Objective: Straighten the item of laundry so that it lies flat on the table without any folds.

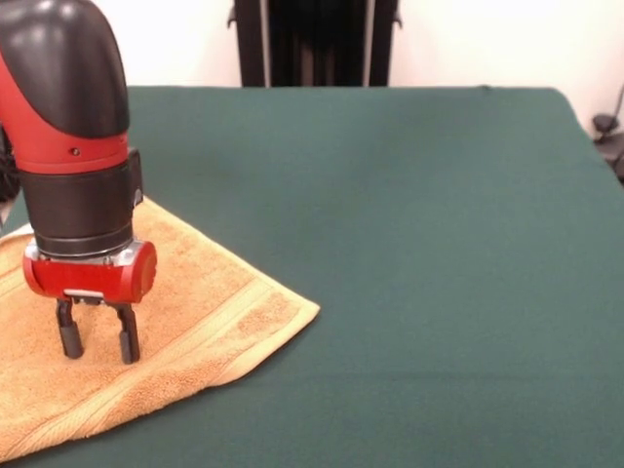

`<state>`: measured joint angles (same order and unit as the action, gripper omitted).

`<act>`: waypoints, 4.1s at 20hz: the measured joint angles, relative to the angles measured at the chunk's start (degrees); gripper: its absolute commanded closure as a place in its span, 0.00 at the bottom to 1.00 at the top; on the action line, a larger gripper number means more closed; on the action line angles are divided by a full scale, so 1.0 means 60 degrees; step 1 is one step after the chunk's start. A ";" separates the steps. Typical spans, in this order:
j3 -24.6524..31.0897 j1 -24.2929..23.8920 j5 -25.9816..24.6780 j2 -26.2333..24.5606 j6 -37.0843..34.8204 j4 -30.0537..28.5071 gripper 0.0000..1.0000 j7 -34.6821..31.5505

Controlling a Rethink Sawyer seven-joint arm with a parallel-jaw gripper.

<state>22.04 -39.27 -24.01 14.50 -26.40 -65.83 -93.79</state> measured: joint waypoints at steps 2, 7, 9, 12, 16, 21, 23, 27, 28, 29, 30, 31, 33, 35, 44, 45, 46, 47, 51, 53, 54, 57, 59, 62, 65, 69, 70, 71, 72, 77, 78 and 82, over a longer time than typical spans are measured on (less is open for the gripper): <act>0.0080 -0.0093 0.0099 -0.0005 -0.0581 0.0161 0.00 0.0000; 0.0128 -0.0449 0.0131 0.0000 -0.2080 0.0508 0.00 0.0000; 0.0130 -0.0631 0.0131 0.0004 -0.2403 0.0539 0.00 0.0000; 0.0137 -0.0820 0.0127 0.0004 -0.2458 0.0538 0.00 0.0000; 0.0138 -0.0992 0.0115 0.0011 -0.2454 0.0506 0.00 0.0000; 0.0134 -0.1024 0.0095 0.0069 -0.2186 0.0322 0.00 0.0000; 0.0113 -0.1014 0.0081 0.0106 -0.1965 0.0199 0.00 0.0000; -0.0094 -0.0903 0.0069 0.0217 -0.1472 -0.0052 0.00 -0.0002; -0.0197 -0.0829 0.0067 0.0280 -0.1261 -0.0170 0.00 -0.0004; -0.0268 -0.0769 0.0067 0.0323 -0.1111 -0.0265 0.00 -0.0012; -0.0337 -0.0703 0.0071 0.0358 -0.0952 -0.0362 0.00 -0.0012; -0.0378 -0.0661 0.0069 0.0375 -0.0858 -0.0420 0.00 -0.0012; -0.0544 -0.0485 0.0073 0.0450 -0.0493 -0.0643 0.00 -0.0018; -0.0760 -0.0280 0.0085 0.0551 -0.0153 -0.0866 0.00 -0.0018; -0.1348 0.0275 0.0445 0.0793 0.0586 -0.1540 0.00 -0.0101; -0.1409 0.0342 0.0566 0.0816 0.0624 -0.1646 0.00 -0.0111; -0.1443 0.0382 0.0653 0.0829 0.0637 -0.1718 0.00 -0.0111; -0.1496 0.0436 0.0782 0.0849 0.0645 -0.1821 0.00 -0.0111; -0.1665 0.0565 0.1137 0.0989 0.0671 -0.2175 0.00 -0.0111; -0.1805 0.0644 0.1392 0.1068 0.0741 -0.2481 0.00 -0.0117; -0.1867 0.0683 0.1466 0.1094 0.0782 -0.2593 0.00 -0.0117; -0.1975 0.0762 0.1634 0.1157 0.0868 -0.2807 0.00 -0.0117; -0.2030 0.0809 0.1757 0.1212 0.0921 -0.2939 0.00 -0.0117; -0.2151 0.0874 0.1965 0.1234 0.0972 -0.3112 0.00 -0.0117; -0.2240 0.0910 0.2167 0.1237 0.1036 -0.3217 0.00 -0.0117; -0.2412 0.1028 0.2449 0.1236 0.1199 -0.3286 0.00 -0.0117; -0.2483 0.1088 0.2568 0.1237 0.1249 -0.3318 0.00 -0.0117; -0.2514 0.1116 0.2639 0.1237 0.1275 -0.3343 0.00 -0.0117; -0.2528 0.1132 0.2677 0.1238 0.1289 -0.3358 0.00 -0.0117; -0.2672 0.1280 0.3024 0.1270 0.1421 -0.3549 0.00 -0.0117; -0.2722 0.1336 0.3087 0.1303 0.1476 -0.3644 0.00 -0.0117; -0.2748 0.1371 0.3143 0.1510 0.1732 -0.4134 0.00 -0.0117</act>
<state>5.55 -31.04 -5.15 23.57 -16.01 -90.64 -94.49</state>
